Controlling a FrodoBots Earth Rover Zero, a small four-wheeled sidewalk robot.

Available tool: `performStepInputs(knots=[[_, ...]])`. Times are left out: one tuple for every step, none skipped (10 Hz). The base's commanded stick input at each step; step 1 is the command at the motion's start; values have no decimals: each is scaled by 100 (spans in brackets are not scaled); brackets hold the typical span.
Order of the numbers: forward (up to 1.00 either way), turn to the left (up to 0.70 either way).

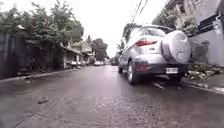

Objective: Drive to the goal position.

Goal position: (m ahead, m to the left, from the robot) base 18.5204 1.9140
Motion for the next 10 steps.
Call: performStepInputs(knots=[[100, 0], [100, 3], [100, 25], [100, 27], [100, 27], [100, 0], [100, 0], [100, 0], [100, 0], [100, 0]])
